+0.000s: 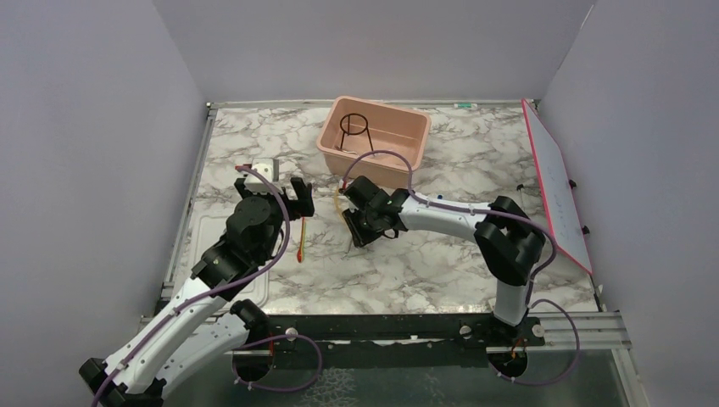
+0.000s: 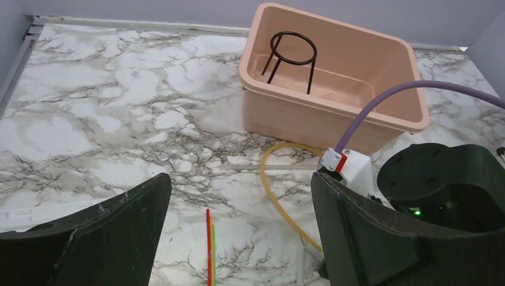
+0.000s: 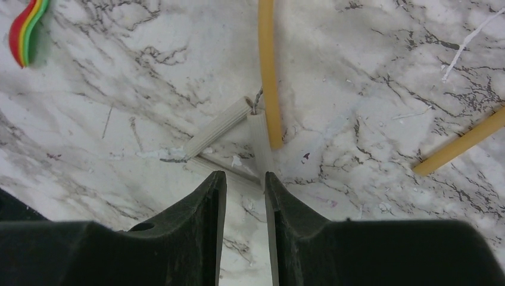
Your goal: Organize the chemistry lab equipment
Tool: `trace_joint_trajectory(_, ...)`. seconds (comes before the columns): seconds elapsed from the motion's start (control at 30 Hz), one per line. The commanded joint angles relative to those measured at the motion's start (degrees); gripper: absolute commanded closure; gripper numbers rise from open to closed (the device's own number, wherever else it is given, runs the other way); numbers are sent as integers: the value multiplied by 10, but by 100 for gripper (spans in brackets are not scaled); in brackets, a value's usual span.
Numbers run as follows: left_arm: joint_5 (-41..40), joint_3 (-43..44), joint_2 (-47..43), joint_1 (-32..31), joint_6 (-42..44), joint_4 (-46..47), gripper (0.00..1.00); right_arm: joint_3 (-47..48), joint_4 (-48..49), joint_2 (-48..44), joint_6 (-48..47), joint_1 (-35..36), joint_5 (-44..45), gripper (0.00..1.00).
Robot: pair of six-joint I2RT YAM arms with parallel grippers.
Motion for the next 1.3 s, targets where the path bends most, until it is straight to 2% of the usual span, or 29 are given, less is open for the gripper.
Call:
trace_joint_trajectory(0.0, -24, -6, -14, 2, -5, 7, 10, 30, -11, 26, 23, 7, 60, 65)
trace_joint_trajectory(0.47, -24, -5, -11, 2, -5, 7, 10, 56, -38, 76, 4, 16, 52, 68)
trace_joint_trajectory(0.6, -23, -5, -10, 3, -6, 8, 10, 58, -39, 84, -6, 21, 39, 76)
trace_joint_trajectory(0.7, -23, -5, -9, 3, -5, 8, 10, 58, -42, 82, -7, 23, 40, 88)
trace_joint_trajectory(0.77, -23, -5, -10, 2, -5, 8, 10, 47, -24, 64, -27, 25, -8, 95)
trace_joint_trajectory(0.87, -23, -6, -14, 3, -5, 9, 10, 23, 14, 25, -45, 28, -71, 99)
trace_joint_trajectory(1.0, -24, -9, -21, 4, -5, 11, 10, 17, 32, -5, -64, 28, -141, 99)
trace_joint_trajectory(1.27, -27, -10, -24, 4, -5, 11, 10, 18, 47, -52, -91, 28, -183, 99)
